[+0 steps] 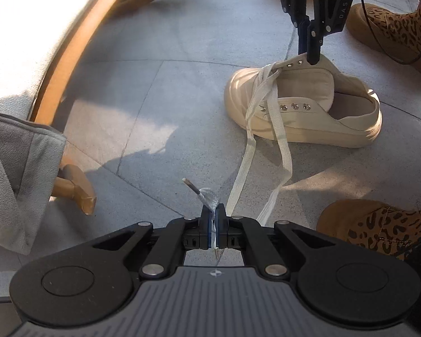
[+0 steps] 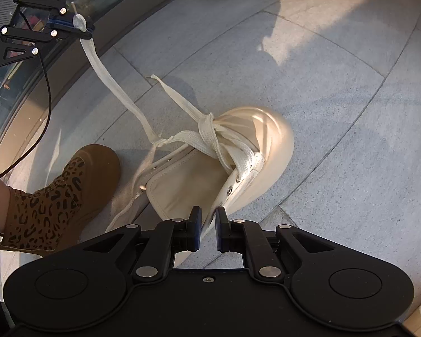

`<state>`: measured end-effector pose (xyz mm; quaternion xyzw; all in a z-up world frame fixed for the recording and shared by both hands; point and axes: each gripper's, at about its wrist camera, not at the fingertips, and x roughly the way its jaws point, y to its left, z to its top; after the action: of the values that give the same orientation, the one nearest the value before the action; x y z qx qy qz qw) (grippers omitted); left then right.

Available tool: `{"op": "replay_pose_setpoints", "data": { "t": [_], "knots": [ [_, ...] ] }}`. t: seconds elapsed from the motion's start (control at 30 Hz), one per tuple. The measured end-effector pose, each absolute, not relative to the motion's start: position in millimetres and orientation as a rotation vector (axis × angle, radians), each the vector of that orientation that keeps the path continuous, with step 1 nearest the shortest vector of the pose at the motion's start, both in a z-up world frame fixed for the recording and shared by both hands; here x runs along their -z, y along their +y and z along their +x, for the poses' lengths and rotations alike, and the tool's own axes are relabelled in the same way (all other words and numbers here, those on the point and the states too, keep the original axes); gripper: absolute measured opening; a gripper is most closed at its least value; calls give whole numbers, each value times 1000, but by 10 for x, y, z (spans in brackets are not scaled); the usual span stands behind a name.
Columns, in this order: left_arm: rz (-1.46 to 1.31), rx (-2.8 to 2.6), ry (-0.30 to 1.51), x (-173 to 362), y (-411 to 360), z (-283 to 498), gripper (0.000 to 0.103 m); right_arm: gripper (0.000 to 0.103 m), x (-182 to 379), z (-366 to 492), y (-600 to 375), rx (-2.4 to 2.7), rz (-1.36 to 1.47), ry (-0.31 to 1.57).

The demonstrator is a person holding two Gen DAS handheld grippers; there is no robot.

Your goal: Lace up shoes with both hands

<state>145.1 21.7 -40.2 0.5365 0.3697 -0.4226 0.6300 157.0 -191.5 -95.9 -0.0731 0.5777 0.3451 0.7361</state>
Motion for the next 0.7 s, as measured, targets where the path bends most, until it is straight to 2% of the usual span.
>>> {"op": "replay_pose_setpoints", "data": {
  "t": [0.2,0.5,0.6,0.7],
  "knots": [
    [1229,1176,880,812,-135,1375,2,10,954,1576,-1890,-765,-163,1267],
    [1236,1171,882,1069,-287,1418,2,11,669,1678,-1711,-914,-221,1167],
    [1222,1161,890,1061,-275,1447,2,4,786,1724,-1514,-943,-336,1154],
    [1210,1180,889,1046,-310,1478,2,4,948,1750,-1402,-965,-395,1161]
  ]
}}
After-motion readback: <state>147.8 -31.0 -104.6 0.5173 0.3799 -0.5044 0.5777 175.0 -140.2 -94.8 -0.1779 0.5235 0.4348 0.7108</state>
